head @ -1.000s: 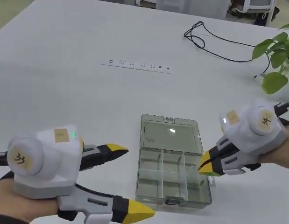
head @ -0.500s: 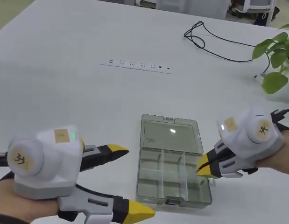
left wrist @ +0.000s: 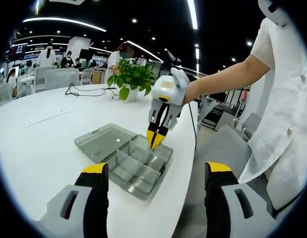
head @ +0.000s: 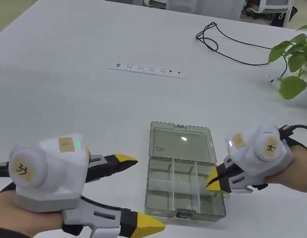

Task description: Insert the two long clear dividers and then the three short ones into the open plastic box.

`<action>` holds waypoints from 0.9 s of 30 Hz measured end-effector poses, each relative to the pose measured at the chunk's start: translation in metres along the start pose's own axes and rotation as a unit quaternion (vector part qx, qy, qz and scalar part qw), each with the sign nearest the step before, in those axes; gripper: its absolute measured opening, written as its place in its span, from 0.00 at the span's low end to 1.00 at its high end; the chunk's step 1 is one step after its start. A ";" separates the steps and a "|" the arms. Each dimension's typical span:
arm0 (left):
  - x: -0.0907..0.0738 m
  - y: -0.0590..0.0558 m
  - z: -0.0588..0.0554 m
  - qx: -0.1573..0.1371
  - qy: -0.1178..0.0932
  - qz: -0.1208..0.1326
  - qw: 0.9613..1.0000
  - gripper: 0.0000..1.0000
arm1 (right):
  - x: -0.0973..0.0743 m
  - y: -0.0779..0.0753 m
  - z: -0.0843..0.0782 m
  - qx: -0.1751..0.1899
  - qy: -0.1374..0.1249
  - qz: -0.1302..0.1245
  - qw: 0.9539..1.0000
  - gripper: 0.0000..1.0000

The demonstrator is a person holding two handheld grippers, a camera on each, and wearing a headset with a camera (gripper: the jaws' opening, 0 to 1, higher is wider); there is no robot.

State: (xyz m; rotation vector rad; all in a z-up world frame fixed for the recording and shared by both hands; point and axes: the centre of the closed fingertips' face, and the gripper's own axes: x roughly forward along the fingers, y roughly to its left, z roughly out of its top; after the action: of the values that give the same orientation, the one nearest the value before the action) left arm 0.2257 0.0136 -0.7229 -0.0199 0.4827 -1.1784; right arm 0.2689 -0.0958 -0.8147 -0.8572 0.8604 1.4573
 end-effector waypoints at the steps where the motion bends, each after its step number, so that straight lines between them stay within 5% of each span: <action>1: 0.000 0.000 0.000 0.000 0.000 0.000 1.000 0.80 | 0.001 0.000 0.000 -0.002 0.002 0.000 1.000 0.03; 15: -0.001 0.000 -0.001 0.000 0.002 0.000 1.000 0.81 | 0.000 0.000 -0.002 -0.005 0.009 -0.007 1.000 0.05; 27: -0.008 0.003 -0.002 0.000 0.005 0.009 1.000 0.83 | -0.040 -0.007 0.008 0.062 -0.059 -0.061 0.995 0.14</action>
State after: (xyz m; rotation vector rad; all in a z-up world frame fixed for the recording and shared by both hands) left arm 0.2252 0.0227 -0.7230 -0.0110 0.4905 -1.1613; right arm 0.2778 -0.1066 -0.7758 -0.7114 0.7880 1.3213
